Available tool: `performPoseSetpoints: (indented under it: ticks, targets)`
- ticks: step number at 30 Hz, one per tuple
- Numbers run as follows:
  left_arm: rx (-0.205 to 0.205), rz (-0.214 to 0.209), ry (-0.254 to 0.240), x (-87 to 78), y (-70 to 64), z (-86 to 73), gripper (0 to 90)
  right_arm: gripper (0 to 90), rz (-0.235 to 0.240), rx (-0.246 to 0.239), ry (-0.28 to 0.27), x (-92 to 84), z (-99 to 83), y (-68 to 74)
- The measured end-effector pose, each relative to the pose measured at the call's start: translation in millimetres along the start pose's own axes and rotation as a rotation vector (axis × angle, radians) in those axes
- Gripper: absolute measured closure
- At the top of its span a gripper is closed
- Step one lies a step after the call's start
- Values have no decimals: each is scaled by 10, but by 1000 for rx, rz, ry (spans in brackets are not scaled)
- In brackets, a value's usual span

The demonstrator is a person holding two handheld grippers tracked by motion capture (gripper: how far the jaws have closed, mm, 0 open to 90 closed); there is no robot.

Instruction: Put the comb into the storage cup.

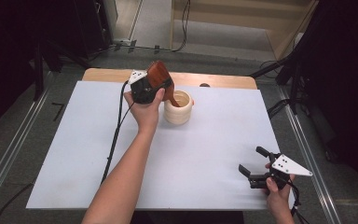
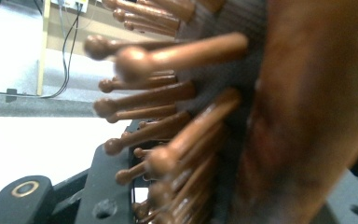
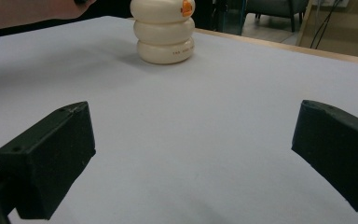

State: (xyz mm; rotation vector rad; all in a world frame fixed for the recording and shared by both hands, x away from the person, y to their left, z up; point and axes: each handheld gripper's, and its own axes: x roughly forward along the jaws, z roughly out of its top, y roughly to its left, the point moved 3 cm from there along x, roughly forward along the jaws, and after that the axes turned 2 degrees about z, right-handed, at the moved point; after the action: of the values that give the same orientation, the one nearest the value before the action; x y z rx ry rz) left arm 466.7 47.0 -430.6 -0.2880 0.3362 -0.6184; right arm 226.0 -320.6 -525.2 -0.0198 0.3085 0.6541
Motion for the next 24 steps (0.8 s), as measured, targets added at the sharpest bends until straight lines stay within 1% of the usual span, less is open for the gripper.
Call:
performPoseSetpoints:
  ticks: [6, 12, 17, 21, 24]
  targets:
    - [-8, 2, 0, 30, -13, -56, 522, 0, 0, 1, -1, 0, 0, 0]
    - [-18, 9, 11, 55, -12, -111, 521, 0, 0, -1, -1, -1, 0, -1]
    - [-37, 6, 6, 72, -22, -145, 519, 0, 1, 0, -2, -1, 1, -1]
    - [-35, 6, 10, 82, -44, -160, 517, 0, 1, 0, -2, -1, 1, -1]
    - [-44, 6, 5, 85, -43, -166, 515, 0, 0, -1, -1, 0, 1, -1]
